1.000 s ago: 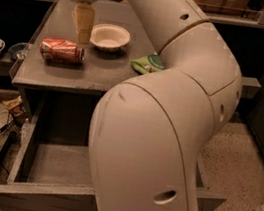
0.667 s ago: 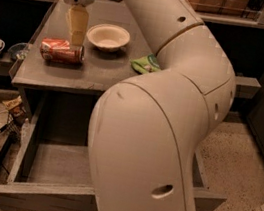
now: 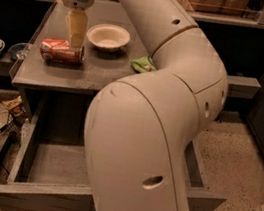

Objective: Place coke can into top drawer

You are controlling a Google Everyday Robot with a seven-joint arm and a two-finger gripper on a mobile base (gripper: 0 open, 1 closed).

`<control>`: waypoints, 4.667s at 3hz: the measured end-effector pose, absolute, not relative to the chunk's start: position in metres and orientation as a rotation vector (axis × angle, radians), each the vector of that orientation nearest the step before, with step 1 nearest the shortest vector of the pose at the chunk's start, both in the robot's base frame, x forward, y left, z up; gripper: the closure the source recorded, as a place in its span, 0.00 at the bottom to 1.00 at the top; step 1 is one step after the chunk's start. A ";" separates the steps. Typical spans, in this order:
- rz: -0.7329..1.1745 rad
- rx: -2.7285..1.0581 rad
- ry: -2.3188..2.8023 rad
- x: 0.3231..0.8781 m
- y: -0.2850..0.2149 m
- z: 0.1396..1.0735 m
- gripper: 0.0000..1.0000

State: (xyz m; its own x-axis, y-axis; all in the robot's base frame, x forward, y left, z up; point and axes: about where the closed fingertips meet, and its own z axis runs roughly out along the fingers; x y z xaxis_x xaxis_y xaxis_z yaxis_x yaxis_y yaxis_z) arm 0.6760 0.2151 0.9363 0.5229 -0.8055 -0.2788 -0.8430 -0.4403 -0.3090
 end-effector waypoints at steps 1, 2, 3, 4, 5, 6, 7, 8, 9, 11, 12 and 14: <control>0.205 -2.387 1.349 0.677 0.226 0.915 0.00; 0.279 -2.394 1.343 0.673 0.239 0.898 0.00; 0.272 -2.381 1.338 0.677 0.243 0.897 0.00; 0.305 -2.387 1.392 0.678 0.245 0.884 0.00; 0.350 -2.391 1.464 0.678 0.244 0.870 0.00; 0.355 -2.362 1.458 0.684 0.247 0.868 0.00; 0.380 -2.342 1.477 0.690 0.242 0.859 0.00; 0.403 -2.345 1.477 0.692 0.245 0.850 0.00; 0.404 -2.345 1.477 0.692 0.245 0.849 0.19; 0.404 -2.345 1.477 0.692 0.245 0.849 0.65; 0.404 -2.345 1.477 0.692 0.245 0.849 0.89; 0.403 -2.323 1.444 0.695 0.251 0.851 1.00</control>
Offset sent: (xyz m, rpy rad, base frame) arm -0.0154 0.0268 -0.0557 0.0108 0.1877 0.0718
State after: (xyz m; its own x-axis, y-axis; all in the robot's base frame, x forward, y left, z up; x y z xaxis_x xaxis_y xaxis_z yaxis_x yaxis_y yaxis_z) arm 0.6953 0.2513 0.8506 0.4326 -0.7930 -0.4289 -0.9005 -0.4033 -0.1626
